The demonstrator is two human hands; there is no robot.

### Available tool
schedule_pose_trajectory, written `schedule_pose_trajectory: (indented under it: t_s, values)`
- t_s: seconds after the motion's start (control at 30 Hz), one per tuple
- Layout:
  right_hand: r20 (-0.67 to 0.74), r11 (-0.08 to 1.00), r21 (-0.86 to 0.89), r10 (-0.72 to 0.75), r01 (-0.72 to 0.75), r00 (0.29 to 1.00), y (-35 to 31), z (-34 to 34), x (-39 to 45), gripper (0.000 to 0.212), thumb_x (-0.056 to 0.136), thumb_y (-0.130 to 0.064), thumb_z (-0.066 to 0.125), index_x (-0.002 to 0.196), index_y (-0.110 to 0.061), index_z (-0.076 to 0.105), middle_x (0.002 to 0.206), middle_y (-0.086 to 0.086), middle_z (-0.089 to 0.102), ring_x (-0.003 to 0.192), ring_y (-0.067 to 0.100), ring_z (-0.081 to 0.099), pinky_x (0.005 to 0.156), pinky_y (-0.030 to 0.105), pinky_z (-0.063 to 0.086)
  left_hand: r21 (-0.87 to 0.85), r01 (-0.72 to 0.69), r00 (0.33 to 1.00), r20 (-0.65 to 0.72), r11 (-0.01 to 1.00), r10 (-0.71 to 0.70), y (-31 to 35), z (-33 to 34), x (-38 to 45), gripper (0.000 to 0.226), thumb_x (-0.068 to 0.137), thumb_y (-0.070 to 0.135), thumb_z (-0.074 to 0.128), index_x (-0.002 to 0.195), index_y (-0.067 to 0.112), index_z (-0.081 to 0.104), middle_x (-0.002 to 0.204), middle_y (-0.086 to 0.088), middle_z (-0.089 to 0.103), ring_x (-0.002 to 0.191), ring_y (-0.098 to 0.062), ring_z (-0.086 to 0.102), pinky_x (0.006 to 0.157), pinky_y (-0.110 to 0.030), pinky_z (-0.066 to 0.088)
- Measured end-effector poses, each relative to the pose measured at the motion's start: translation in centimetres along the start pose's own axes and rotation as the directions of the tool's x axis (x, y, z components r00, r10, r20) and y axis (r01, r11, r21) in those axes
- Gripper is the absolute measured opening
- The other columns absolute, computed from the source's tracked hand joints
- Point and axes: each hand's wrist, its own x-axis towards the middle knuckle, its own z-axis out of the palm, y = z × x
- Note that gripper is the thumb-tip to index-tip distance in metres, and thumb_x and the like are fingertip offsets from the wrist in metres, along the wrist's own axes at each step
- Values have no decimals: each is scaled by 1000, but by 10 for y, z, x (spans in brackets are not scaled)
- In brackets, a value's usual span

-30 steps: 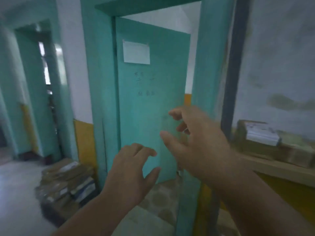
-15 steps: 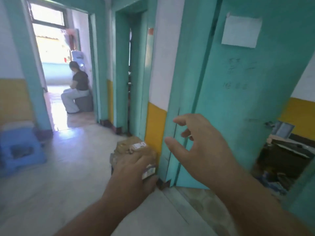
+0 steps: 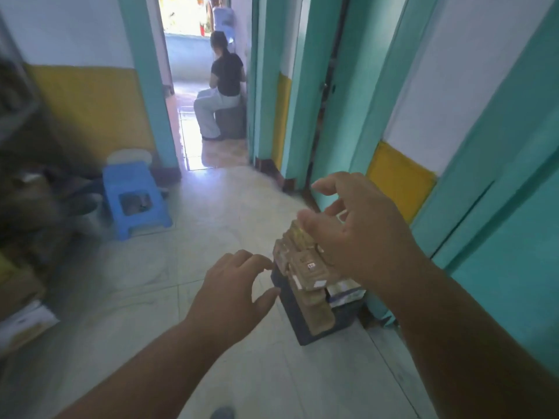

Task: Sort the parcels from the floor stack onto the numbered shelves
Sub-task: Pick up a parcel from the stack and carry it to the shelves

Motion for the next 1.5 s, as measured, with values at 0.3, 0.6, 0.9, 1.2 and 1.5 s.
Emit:
schedule_pose_trajectory:
  t_s: [0.3, 0.6, 0.9, 1.2, 1.5]
  values:
    - [-121, 961, -112, 239, -252, 963, 61, 30, 117, 43, 86, -50, 59, 123, -28, 57, 110, -13, 51, 87, -3, 53, 71, 11, 40, -95, -171, 952, 239, 981, 189, -53, 45, 184, 37, 89, 42, 67, 125, 38, 58, 123, 13, 60, 108, -14, 54, 90, -26, 44]
    - [-152, 864, -188, 444, -467, 883, 215, 41, 195, 44, 87, -55, 55, 124, -30, 55, 119, -11, 52, 94, 2, 53, 69, 16, 41, -169, -188, 851, 463, 967, 246, -35, 176, 342, 36, 89, 38, 68, 123, 39, 56, 123, 21, 53, 115, -12, 51, 98, -35, 50]
    - [-89, 783, -185, 589, -594, 803, 335, 83, 286, 41, 89, -48, 58, 123, -25, 56, 113, -12, 50, 93, 2, 52, 63, 9, 36, -147, -190, 756, 609, 971, 240, -57, 267, 461, 30, 91, 44, 64, 119, 33, 61, 116, 13, 59, 104, -12, 53, 91, -35, 52]
    - [-71, 528, -176, 835, -831, 546, 454, 189, 282, 39, 89, -48, 62, 121, -27, 56, 117, -9, 51, 89, 4, 55, 64, 13, 40, -184, -134, 490, 842, 974, 227, -96, 415, 518, 30, 95, 39, 59, 123, 29, 58, 107, 16, 56, 92, -3, 54, 74, -23, 48]
    - [16, 382, -193, 922, -904, 386, 578, 277, 259, 51, 92, -41, 66, 135, -19, 50, 130, 3, 46, 97, 16, 60, 69, 22, 40, -29, 242, 460, 884, 970, -88, -118, 521, 510, 55, 96, 46, 57, 144, 23, 42, 137, 4, 53, 100, -8, 53, 77, -29, 44]
